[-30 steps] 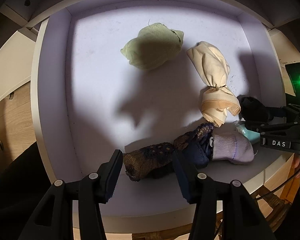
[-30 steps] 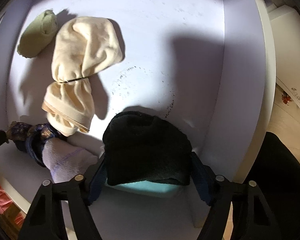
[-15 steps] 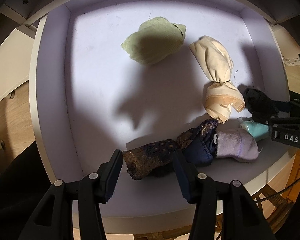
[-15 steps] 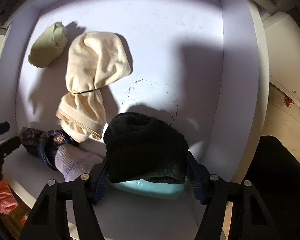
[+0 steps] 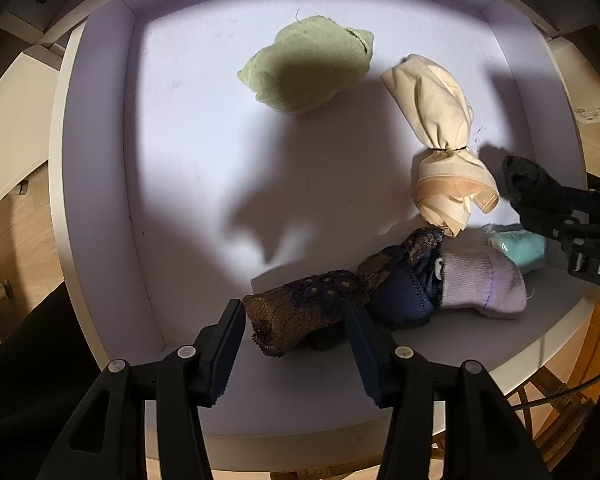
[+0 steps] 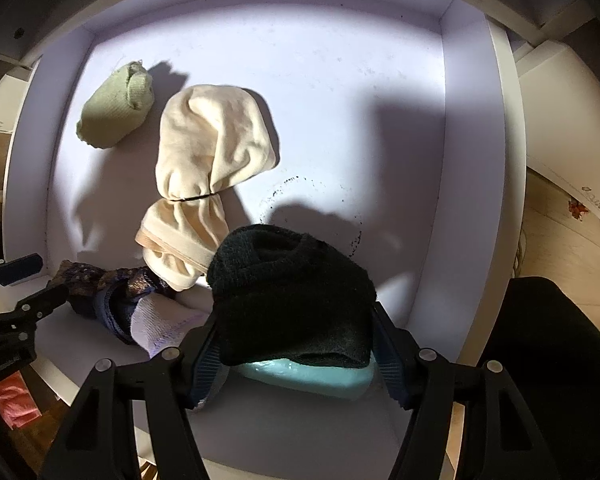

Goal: Organize soft objects
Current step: 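Grasp the navy lace garment in the drawer with the left gripper and lift it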

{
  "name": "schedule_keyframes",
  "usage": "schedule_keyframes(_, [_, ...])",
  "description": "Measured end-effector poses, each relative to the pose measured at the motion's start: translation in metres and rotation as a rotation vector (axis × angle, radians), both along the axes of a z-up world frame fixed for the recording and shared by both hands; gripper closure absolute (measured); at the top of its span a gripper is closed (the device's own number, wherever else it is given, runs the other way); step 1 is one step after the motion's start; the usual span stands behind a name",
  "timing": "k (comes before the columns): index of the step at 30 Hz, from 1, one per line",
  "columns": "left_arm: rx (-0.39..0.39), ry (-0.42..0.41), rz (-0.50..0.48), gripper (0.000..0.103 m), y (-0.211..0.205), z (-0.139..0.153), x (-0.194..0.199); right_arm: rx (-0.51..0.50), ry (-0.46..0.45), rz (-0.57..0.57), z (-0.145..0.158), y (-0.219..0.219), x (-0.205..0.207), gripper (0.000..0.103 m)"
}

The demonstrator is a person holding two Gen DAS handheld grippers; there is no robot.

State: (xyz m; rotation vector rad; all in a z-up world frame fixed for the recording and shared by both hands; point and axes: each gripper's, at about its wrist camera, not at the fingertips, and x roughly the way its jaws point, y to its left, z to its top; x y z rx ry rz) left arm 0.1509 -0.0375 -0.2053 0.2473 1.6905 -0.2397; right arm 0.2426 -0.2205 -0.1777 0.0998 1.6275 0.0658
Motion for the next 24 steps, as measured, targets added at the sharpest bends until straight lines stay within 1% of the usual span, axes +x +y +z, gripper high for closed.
schedule_keyframes(9, [0.026, 0.034, -0.026, 0.051, -0.006, -0.018, -0.007, -0.002, -0.035, -0.005, 0.019, 0.002, -0.004, 0.035])
schedule_keyframes(14, [0.028, 0.043, -0.014, 0.05, -0.002, -0.033, -0.011, 0.005, -0.041, -0.012, 0.031, -0.004, -0.008, 0.035])
schedule_keyframes(15, [0.03, 0.047, -0.013, 0.05, 0.0, -0.035, -0.011, 0.004, -0.041, -0.014, 0.031, -0.006, -0.009, 0.035])
schedule_keyframes(17, [0.038, 0.053, -0.019, 0.04, 0.002, -0.04, -0.008, 0.006, -0.04, -0.016, 0.035, -0.009, -0.007, 0.035])
schedule_keyframes(19, [0.04, 0.045, -0.024, 0.039, 0.001, -0.044, -0.007, 0.008, -0.041, -0.021, 0.035, -0.011, -0.007, 0.035])
schedule_keyframes(22, [0.027, 0.038, 0.0, 0.039, 0.004, -0.05, -0.003, 0.009, -0.042, -0.024, 0.03, -0.01, -0.008, 0.035])
schedule_keyframes(23, [0.028, 0.028, 0.001, 0.036, 0.006, -0.052, -0.002, 0.009, -0.042, -0.025, 0.03, -0.011, -0.008, 0.035])
schedule_keyframes(24, [0.036, 0.006, 0.001, 0.036, 0.007, -0.052, 0.001, 0.009, -0.04, -0.026, 0.03, -0.012, -0.008, 0.035])
